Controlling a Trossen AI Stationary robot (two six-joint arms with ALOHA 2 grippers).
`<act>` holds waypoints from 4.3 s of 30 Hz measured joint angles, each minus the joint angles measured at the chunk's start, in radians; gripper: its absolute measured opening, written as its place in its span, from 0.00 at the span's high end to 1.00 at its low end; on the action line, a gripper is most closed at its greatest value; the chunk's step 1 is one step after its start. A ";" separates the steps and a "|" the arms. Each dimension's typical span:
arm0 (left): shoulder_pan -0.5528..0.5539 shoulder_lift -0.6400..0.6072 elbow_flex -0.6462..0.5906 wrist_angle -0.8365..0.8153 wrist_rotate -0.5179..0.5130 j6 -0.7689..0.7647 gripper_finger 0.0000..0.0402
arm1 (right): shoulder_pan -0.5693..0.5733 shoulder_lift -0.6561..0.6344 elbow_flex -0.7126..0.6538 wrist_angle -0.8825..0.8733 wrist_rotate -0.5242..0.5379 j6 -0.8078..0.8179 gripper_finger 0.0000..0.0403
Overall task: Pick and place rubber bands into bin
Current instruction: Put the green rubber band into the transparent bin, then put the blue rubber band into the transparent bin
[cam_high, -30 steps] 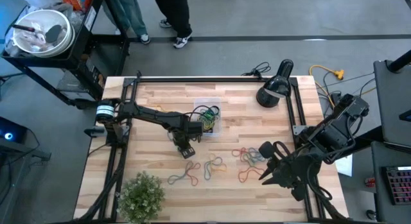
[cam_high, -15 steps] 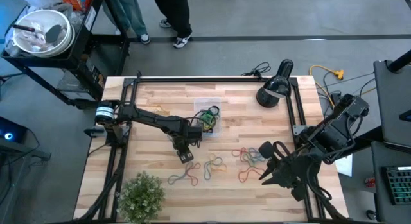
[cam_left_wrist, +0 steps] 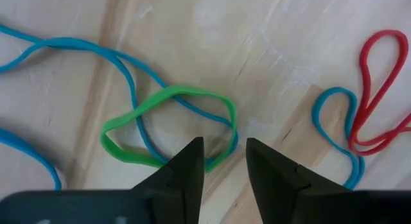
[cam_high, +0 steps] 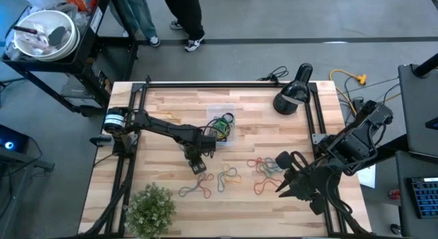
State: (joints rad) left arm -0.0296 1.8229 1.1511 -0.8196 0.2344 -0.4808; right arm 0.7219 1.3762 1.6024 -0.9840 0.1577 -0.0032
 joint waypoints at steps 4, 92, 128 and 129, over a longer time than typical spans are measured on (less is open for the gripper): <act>0.000 0.000 0.000 0.000 -0.002 0.000 0.79 | 0.000 0.000 0.000 0.000 0.000 0.001 0.83; -0.134 -0.449 0.068 0.343 -0.480 0.352 0.64 | -0.077 -0.004 -0.657 0.159 0.233 0.323 0.83; -0.332 -0.507 0.000 0.424 -0.874 0.383 0.64 | -0.148 0.063 -0.980 0.531 0.175 0.494 0.74; -0.332 -0.507 0.000 0.423 -0.874 0.383 0.64 | -0.148 0.066 -0.980 0.530 0.175 0.495 0.75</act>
State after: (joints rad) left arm -0.3611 1.3159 1.1511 -0.3962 -0.6392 -0.0982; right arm 0.5743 1.4423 0.6220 -0.4538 0.3325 0.4913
